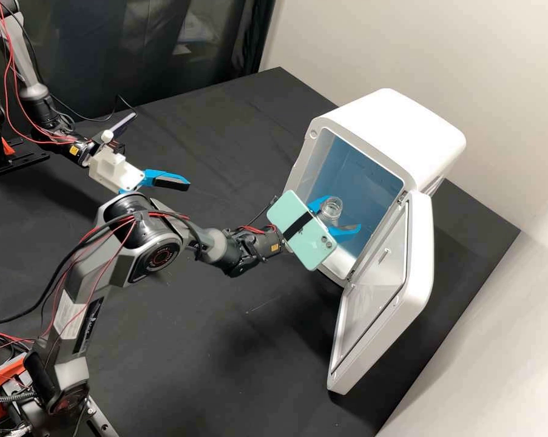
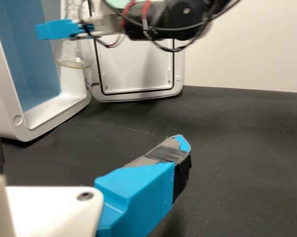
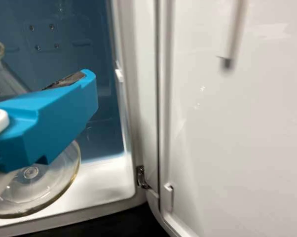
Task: Place the flask in the incubator
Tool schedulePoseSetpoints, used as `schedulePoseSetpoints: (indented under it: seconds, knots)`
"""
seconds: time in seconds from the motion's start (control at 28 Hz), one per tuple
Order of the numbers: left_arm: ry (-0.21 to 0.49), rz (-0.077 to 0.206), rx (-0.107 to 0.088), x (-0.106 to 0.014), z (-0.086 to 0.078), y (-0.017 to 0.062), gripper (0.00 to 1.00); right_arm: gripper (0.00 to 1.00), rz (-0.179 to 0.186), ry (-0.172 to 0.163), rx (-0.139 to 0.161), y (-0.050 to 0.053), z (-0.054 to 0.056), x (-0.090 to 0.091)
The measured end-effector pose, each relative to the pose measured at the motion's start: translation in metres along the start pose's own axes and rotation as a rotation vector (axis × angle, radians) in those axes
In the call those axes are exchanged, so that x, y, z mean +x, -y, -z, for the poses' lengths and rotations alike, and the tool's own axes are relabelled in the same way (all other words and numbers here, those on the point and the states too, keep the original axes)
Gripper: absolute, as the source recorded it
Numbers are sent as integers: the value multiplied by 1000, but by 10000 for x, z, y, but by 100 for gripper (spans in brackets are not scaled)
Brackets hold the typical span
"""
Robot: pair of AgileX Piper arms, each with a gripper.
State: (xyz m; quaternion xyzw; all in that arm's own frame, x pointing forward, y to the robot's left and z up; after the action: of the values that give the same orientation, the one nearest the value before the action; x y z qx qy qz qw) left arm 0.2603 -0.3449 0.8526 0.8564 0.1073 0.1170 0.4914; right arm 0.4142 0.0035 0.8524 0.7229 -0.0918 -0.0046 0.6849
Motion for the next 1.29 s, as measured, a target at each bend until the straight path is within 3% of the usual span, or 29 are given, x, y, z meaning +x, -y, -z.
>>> schedulePoseSetpoints:
  seconds: [0.29, 0.5, 0.68, 1.0, 1.29]
  knots:
    - [4, 1, 0, 1, -11, 3, 100, 0, 48, 28, -27, 169, 131, 258]
    - [11, 3, 1, 2, -31, 7, 100, 0, 47, 71, -13, 170, 140, 467]
    - [14, 3, 2, 3, -39, 9, 100, 0, 50, 90, -42, 184, 154, 669]
    - [12, 4, -3, 6, -56, 18, 100, 0, 55, 139, -54, 180, 173, 909]
    - [11, 4, -4, 6, -56, 17, 100, 0, 55, 157, -42, 188, 293, 1054]
